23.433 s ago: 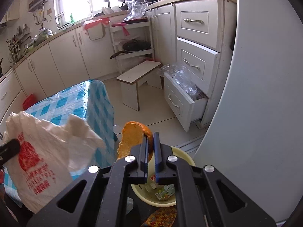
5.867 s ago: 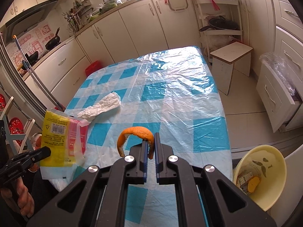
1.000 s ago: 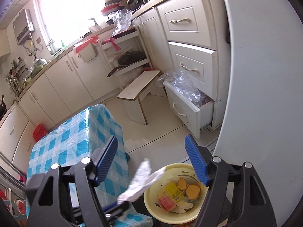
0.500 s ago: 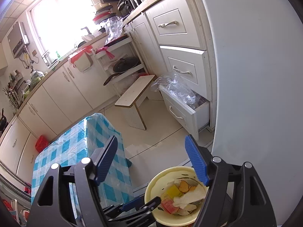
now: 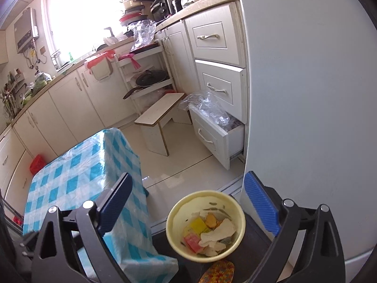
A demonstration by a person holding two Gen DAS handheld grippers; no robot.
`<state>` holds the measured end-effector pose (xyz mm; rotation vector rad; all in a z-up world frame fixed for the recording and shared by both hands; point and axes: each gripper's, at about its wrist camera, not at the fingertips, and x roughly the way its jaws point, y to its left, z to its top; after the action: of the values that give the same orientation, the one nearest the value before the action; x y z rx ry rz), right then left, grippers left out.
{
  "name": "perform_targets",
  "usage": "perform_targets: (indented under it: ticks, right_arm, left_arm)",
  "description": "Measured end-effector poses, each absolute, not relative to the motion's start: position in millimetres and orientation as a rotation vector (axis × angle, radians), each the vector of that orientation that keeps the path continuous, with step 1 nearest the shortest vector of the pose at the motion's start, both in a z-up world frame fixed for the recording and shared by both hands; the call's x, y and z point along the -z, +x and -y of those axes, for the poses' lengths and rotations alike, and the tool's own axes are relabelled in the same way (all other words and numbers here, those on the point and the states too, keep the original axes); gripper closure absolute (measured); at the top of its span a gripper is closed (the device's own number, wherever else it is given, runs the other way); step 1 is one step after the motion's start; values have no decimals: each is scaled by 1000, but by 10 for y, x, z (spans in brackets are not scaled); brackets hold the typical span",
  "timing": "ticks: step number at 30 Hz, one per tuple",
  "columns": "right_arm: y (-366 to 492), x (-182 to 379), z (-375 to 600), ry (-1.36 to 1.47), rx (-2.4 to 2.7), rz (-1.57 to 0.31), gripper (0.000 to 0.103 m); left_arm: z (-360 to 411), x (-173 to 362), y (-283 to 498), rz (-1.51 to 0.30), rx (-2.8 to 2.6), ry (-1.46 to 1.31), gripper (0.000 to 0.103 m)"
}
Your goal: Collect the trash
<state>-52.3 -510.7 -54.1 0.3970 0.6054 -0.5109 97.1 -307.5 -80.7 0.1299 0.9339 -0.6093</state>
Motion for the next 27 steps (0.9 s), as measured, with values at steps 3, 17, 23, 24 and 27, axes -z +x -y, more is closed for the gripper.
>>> perform_targets:
  ticks: [3,17,23,24,27]
  right_arm:
    - [-668,452,4864,352,515,-590,11]
    - [-1245,26,4187,276,495,-562,7]
    - [-1386,-23,3942,273,495,-572,7]
    - [-1402,-28,3903,272,497,-576,7]
    - [-1465,-25,3784,269,489,-577,7]
  left_arm:
    - [2875,628,864,-886,587,150,10]
    - [2219,82,264,-760,555,176,8]
    - [2096,-92,84,-699,529,192,8]
    - [2079,-109,63,-694,530,192,8]
    - [2041,-153,22,-683,530,196,8]
